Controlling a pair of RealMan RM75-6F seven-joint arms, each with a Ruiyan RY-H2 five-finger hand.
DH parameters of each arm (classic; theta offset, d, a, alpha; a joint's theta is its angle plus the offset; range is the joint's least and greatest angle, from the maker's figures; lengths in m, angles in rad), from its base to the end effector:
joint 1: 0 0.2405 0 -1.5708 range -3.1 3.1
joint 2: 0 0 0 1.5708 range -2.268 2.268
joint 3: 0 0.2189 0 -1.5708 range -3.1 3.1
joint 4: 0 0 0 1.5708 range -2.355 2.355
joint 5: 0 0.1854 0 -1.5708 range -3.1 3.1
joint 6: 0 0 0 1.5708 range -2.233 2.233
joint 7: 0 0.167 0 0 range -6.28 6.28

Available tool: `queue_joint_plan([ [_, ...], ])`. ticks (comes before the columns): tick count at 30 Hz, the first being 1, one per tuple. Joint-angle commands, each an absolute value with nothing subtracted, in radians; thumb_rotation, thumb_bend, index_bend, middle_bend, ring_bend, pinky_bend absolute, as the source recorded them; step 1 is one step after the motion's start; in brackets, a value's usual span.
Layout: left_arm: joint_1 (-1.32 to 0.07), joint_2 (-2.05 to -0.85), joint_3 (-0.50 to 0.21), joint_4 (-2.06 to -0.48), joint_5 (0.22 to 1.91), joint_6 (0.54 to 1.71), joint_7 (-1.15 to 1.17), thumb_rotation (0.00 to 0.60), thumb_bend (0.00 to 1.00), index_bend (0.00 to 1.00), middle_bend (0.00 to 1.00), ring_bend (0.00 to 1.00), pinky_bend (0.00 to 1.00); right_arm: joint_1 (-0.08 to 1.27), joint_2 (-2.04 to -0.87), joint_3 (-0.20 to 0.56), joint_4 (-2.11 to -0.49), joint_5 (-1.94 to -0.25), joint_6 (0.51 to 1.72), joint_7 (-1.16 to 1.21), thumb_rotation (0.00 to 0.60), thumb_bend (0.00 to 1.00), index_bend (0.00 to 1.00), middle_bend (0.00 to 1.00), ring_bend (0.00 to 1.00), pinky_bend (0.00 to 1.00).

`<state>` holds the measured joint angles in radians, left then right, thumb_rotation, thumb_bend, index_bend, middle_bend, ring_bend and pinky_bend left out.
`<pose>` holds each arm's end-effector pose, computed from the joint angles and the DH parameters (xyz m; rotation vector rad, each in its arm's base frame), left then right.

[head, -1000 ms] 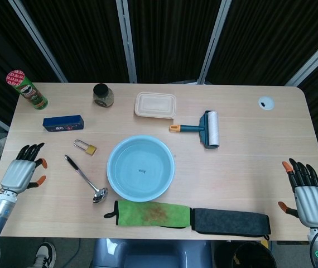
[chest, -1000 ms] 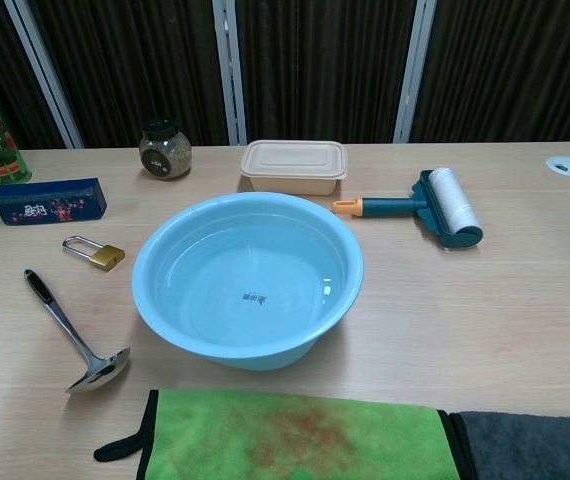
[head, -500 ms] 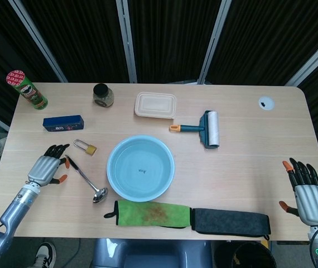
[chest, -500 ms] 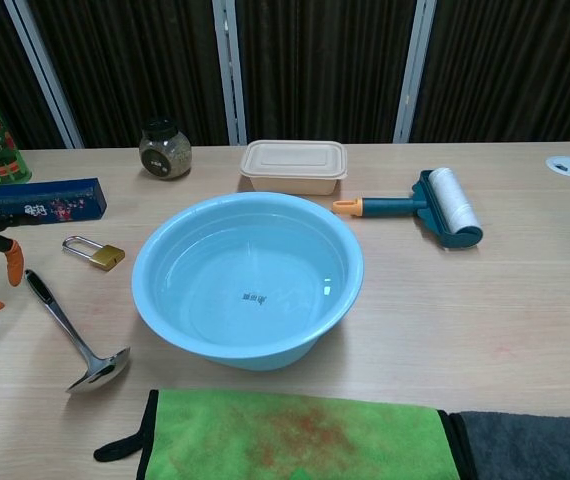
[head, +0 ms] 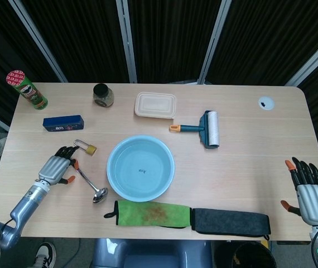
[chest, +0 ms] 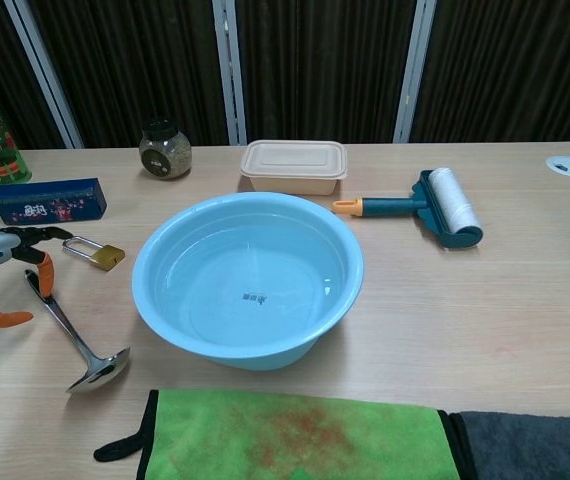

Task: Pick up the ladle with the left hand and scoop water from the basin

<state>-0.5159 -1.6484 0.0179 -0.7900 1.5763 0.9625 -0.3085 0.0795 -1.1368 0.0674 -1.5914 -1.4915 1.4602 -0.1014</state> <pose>-0.2813 0.3129 0.0064 -1.8738 -0.9921 -0.7136 -0.2725 -0.2011 0.1617 1.4107 -0.8375 0.8178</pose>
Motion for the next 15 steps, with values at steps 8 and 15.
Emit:
queue_joint_plan([
  [8, -0.547, -1.666, 0.024, -0.785, 1.575, 0.932, -0.312, 0.600, 0.29, 0.43, 0.00, 0.00, 0.00, 0.077, -1.132, 0.074, -1.591, -1.483, 1.470, -0.091, 0.600, 0.00, 0.00, 0.00, 0.00, 0.00],
  [15, -0.570, -1.682, 0.028, -0.776, 1.569, 0.900, -0.308, 0.600, 0.29, 0.43, 0.00, 0.00, 0.00, 0.075, -1.129, 0.081, -1.588, -1.473, 1.474, -0.084, 0.600, 0.00, 0.00, 0.00, 0.00, 0.00],
])
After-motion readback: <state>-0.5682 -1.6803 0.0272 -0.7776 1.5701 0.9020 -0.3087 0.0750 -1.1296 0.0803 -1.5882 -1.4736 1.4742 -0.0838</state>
